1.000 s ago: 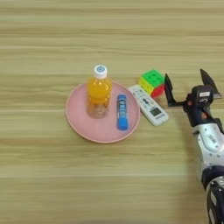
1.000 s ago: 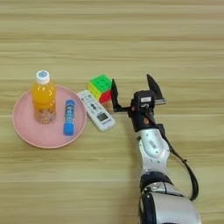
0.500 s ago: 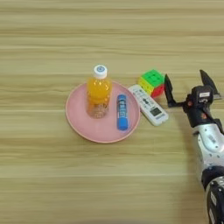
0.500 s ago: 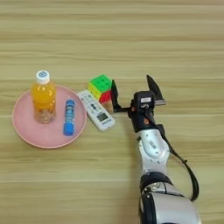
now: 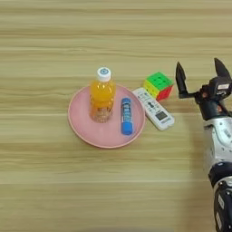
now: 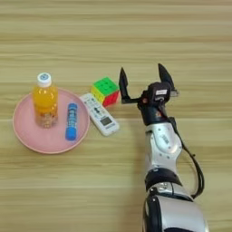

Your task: Move the objects on the table

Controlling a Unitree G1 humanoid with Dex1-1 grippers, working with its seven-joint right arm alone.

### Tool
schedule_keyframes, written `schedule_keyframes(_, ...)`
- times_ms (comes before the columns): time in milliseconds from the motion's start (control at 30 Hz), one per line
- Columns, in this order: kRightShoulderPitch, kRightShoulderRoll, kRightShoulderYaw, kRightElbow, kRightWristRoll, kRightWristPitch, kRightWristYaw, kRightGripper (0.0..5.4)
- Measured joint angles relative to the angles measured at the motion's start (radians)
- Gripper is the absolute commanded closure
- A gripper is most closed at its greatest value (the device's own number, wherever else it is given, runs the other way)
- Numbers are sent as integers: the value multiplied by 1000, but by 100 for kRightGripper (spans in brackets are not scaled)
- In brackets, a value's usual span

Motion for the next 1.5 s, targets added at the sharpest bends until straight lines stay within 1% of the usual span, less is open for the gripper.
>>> schedule_keyframes(67, 4, 7, 6, -36, 34, 47, 39, 7)
schedule_keyframes(133, 15, 22, 16, -112, 104, 139, 117, 7)
schedule_keyframes(167, 26, 29, 24, -162, 151, 199, 166, 7)
schedule_keyframes(233, 51, 36, 38, -235, 205, 273, 226, 7)
schedule_keyframes(267, 79, 38, 52, -297, 249, 333, 274, 7)
schedule_keyframes(300, 97, 38, 60, -329, 273, 364, 299, 7)
schedule_keyframes(333, 130, 39, 72, -385, 315, 420, 340, 7)
schedule_keyframes(433, 175, 38, 92, -488, 390, 520, 410, 7)
schedule_keyframes(467, 187, 37, 101, -556, 439, 585, 455, 7)
schedule_keyframes(533, 184, 30, 115, -667, 507, 668, 519, 7)
schedule_keyframes(633, 169, 11, 131, -777, 549, 757, 589, 7)
schedule_keyframes(700, 172, 11, 143, -805, 555, 798, 620, 7)
schedule_keyframes(733, 173, 7, 156, -828, 556, 821, 650, 7)
schedule_keyframes(833, 174, -3, 178, -848, 542, 845, 698, 7)
schedule_keyframes(900, 174, -11, 200, -849, 506, 853, 727, 7)
schedule_keyframes(967, 173, -17, 232, -842, 432, 841, 744, 7)
schedule_keyframes(1067, 169, -17, 282, -804, 304, 790, 747, 7)
schedule_keyframes(1100, 168, -16, 288, -800, 292, 784, 747, 7)
schedule_keyframes(1133, 162, -15, 299, -785, 251, 760, 745, 7)
schedule_keyframes(1167, 159, -13, 305, -774, 229, 750, 744, 7)
schedule_keyframes(1200, 152, -11, 321, -758, 194, 731, 744, 7)
schedule_keyframes(1300, 142, -8, 334, -733, 140, 693, 727, 7)
schedule_keyframes(1367, 127, -2, 347, -691, 67, 644, 690, 7)
schedule_keyframes(1400, 122, 1, 354, -671, 40, 623, 675, 7)
schedule_keyframes(1500, 121, 15, 363, -644, 6, 588, 656, 7)
